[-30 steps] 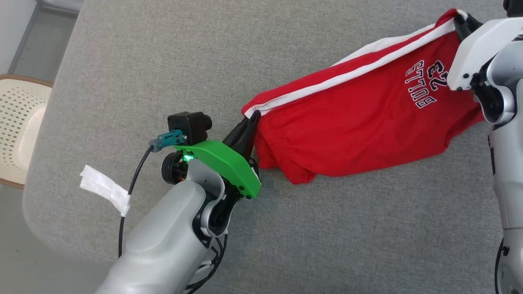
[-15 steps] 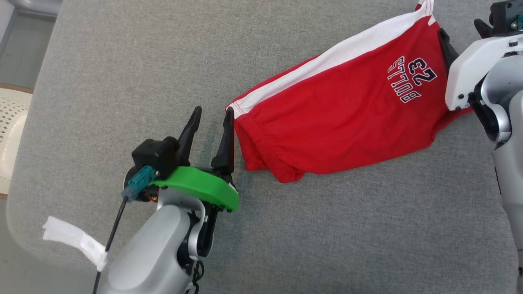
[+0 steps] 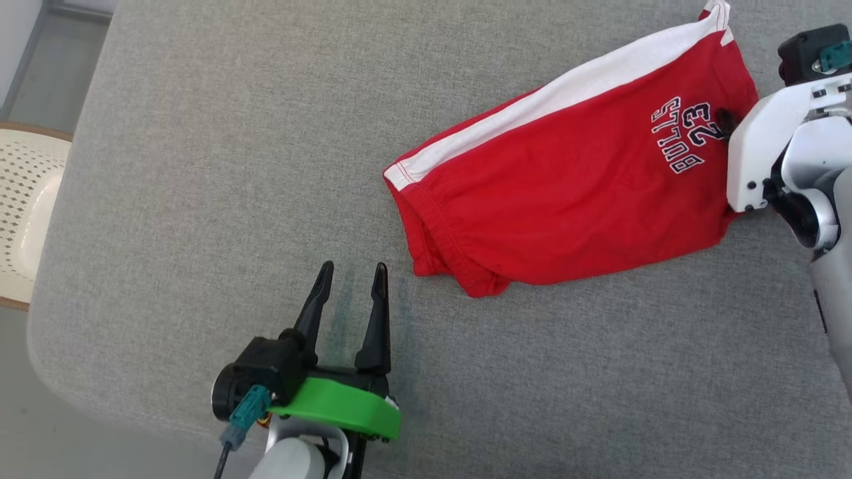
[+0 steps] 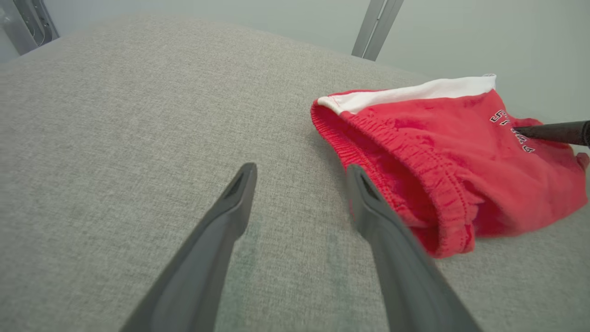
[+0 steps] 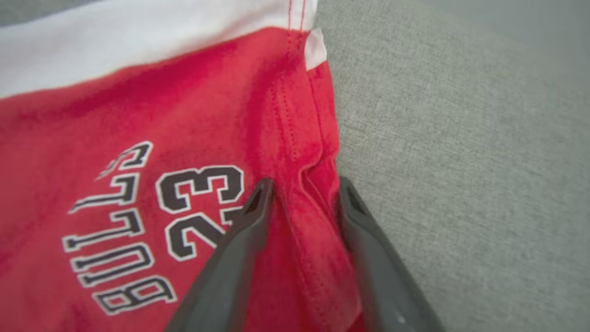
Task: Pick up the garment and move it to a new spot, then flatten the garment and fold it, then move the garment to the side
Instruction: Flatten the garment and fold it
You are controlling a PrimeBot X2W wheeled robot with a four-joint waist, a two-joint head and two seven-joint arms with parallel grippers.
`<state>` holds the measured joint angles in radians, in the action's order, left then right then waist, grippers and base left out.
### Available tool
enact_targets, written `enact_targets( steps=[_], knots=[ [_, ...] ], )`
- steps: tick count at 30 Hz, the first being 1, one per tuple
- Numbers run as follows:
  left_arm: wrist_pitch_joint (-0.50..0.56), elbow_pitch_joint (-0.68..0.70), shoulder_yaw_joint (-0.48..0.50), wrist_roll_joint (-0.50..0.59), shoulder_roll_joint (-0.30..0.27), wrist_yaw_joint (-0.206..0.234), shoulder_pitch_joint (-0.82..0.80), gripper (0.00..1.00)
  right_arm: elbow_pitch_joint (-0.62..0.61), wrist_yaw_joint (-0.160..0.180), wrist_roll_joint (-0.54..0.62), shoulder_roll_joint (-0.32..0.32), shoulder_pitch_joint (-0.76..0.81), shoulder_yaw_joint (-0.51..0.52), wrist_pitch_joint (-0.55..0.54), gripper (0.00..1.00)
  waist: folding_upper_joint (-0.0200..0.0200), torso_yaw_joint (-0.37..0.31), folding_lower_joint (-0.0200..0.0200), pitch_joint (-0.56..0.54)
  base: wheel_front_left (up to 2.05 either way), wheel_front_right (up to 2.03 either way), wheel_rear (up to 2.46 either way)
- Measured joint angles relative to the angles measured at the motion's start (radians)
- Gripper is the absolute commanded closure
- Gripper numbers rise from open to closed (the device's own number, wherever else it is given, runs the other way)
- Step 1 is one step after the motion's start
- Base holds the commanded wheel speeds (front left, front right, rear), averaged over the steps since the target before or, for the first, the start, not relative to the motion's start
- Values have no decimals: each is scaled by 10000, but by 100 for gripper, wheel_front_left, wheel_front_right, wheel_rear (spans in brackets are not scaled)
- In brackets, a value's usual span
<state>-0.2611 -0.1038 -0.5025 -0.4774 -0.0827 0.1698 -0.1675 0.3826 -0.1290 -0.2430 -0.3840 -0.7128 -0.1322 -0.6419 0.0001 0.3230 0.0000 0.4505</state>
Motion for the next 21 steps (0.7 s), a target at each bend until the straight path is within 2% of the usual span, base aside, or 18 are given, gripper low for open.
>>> enact_targets(
  steps=[4, 10, 13, 16, 18, 21],
  knots=[
    [0, -130, 491, 389, 52, -334, 698, 0, -38, -25, -836, 274, 506, 878, 38, 100, 0, -58, 0, -334, 0, 0, 0],
    [0, -318, 982, 807, 81, -890, 1556, 0, 84, -25, -1582, 8, 1533, 3310, -98, 100, 0, -378, 0, -1184, 0, 0, 0],
    [0, -401, 1127, 943, 102, -1106, 1819, 0, 276, -21, -1601, -113, 1997, 4667, -268, 100, 0, -547, 0, -1652, 0, 0, 0],
    [0, -431, 1275, 1001, 153, -1227, 2057, 0, 203, -17, -1406, -270, 2197, 5591, -299, 100, 0, -685, 0, -2023, 0, 0, 0],
    [0, -437, 1348, 1003, 190, -1294, 2205, 0, -199, -15, -1402, -307, 2227, 5965, -366, 100, 0, -752, 0, -2210, 0, 0, 0],
    [-2, -539, 1396, 999, 245, -1404, 2483, 0, -1189, -15, -1413, -257, 2219, 5733, -736, 100, 0, -887, 0, -2406, 0, 0, 0]
  ],
)
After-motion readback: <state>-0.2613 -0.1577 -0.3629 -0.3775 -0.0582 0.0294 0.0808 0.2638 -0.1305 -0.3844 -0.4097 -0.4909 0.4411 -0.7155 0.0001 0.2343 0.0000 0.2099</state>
